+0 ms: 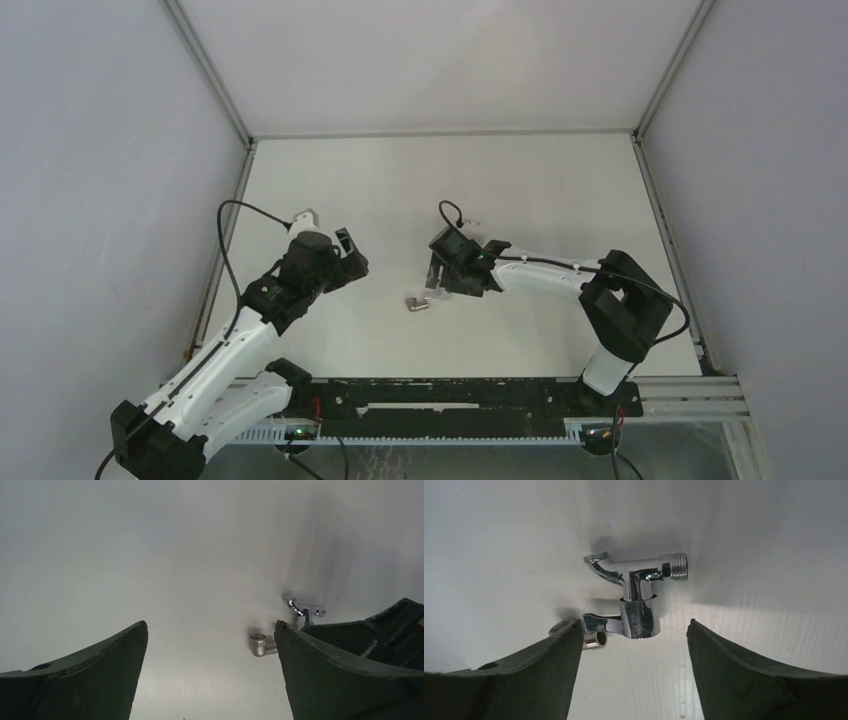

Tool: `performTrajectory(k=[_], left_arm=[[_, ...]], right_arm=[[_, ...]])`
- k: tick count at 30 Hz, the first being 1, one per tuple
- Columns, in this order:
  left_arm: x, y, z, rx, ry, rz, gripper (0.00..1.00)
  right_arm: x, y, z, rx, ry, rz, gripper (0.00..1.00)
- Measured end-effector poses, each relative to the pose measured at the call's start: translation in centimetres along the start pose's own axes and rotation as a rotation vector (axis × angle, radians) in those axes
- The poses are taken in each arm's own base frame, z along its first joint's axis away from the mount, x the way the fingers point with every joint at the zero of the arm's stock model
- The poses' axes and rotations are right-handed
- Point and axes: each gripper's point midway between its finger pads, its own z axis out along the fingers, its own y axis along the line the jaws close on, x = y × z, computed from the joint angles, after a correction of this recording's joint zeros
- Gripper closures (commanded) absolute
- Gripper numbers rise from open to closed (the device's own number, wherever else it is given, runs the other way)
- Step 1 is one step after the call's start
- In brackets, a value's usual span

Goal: Install the water faucets

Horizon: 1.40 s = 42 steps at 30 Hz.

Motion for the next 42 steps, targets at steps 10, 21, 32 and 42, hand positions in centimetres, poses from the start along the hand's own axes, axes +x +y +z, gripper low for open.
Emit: performTrajectory(k=[10,21,32,42], left_arm=[[-1.1,-1.5,-1.6,0.091,-0.043,-0.076,0.00],[-0.4,-1.9,-1.2,0.101,-0.005,-0.078,0.00],[0.5,-2.5,-0.5,0.115,0.043,-0.063,0.00],[0.6,-2.6,-0.6,0.119,0.044,-0.061,0.00]], right_arm=[[-0.4,-1.4,2.0,0.112,-0.007,0.013,0.40],[-3.5,-11.9,1.2,0.252,-0.039,0.219,0.37],[-5.4,-15.3,-1.8,0.231,-0.080,0.186,0.17],[-6.9,-13.7,-2.7,0.104,-0.091,0.172,0.15]])
